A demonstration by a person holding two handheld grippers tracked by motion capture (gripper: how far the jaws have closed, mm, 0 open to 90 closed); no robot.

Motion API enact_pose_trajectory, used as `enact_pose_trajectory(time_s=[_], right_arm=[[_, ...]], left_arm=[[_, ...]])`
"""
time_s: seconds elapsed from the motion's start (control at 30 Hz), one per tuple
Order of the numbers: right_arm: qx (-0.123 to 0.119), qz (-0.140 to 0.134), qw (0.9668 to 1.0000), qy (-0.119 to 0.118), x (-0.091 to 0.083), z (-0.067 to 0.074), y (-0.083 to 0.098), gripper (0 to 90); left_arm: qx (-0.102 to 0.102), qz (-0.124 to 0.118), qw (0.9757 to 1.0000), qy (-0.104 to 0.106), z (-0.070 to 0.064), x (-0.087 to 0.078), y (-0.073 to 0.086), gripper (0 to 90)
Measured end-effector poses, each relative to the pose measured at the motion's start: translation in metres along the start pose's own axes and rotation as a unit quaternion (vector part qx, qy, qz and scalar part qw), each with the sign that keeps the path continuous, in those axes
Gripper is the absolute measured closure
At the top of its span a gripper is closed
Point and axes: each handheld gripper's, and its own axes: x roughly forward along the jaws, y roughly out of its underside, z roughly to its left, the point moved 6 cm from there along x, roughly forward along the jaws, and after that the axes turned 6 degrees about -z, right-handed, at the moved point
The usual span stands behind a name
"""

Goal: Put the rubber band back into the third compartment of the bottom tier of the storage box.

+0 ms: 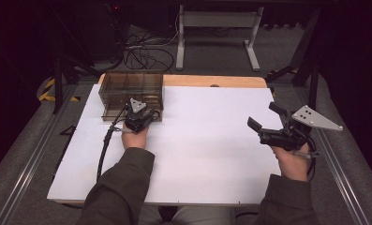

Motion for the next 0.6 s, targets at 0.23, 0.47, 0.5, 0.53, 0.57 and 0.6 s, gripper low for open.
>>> enact_pose_trajectory(time_s=[0.23, 0.47, 0.5, 0.53, 0.57, 0.6], right_arm=[[0.0, 0.002, 1.0, -0.001, 0.001, -0.001, 0.001, 4.6], [0.001, 0.001, 1.0, 0.001, 0.001, -0.001, 0.001, 4.6], [0.001, 0.001, 1.0, 0.001, 0.001, -0.001, 0.001, 4.6], [0.0, 0.003, 1.0, 0.001, 0.001, 0.0, 0.002, 4.6], [0.0, 0.003, 1.0, 0.001, 0.001, 0.0, 0.002, 4.6], [-0.001, 0.004, 1.0, 0.0, 0.002, 0.0, 0.002, 4.6]], left_arm=[[-0.026, -0.003, 0.9996, 0.013, 0.004, -0.001, -0.001, 51.2], [-0.03, -0.013, 0.9992, 0.023, 0.002, -0.005, -0.006, 44.1], [-0.031, -0.016, 0.9991, 0.025, 0.001, -0.006, -0.008, 44.1], [-0.03, -0.018, 0.999, 0.026, 0.001, -0.008, -0.009, 42.2], [-0.03, -0.021, 0.9989, 0.028, 0.0, -0.009, -0.01, 42.2], [-0.028, -0.024, 0.9989, 0.028, 0.0, -0.01, -0.012, 41.0]])
